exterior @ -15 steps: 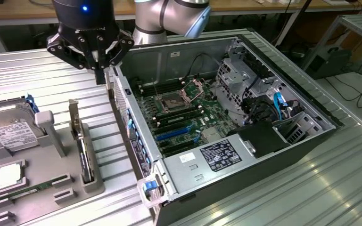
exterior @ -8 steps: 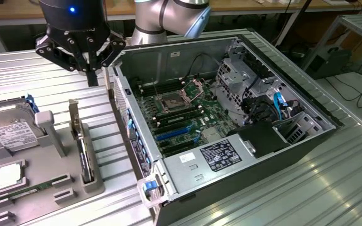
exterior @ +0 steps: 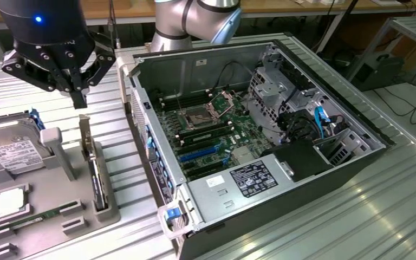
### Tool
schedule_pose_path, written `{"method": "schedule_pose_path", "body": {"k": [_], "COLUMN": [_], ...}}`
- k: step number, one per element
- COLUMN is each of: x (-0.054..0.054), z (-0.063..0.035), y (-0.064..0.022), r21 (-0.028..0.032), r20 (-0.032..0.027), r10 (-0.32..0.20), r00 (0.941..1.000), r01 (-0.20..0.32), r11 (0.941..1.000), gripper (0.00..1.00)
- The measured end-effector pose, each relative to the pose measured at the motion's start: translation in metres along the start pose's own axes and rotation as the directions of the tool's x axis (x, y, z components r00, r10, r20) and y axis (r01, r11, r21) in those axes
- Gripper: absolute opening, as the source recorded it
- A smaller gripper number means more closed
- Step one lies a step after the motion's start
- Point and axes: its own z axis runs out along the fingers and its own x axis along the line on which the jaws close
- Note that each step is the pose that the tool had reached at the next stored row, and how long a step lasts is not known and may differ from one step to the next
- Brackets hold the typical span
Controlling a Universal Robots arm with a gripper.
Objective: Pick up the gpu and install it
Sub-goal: 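Reach for the gpu, then pick up the gpu and move the gpu toward the slot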
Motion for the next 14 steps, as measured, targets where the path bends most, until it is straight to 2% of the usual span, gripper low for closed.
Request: {"method": "schedule_pose_path", "body": {"k": [6, 14], "x": [0.0114, 0.0119], "z": [0.0003, 0.0003], "y": [-0.0034, -0.0035], "r21": [0.0001, 0.0001], "r20": [-0.0001, -0.0001], "r10": [0.0, 0.0], "r00": [1.0, 1.0], "r01": [0.0, 0.0], "r11": [1.0, 1.0], "gripper": [0.11, 0.11]}}
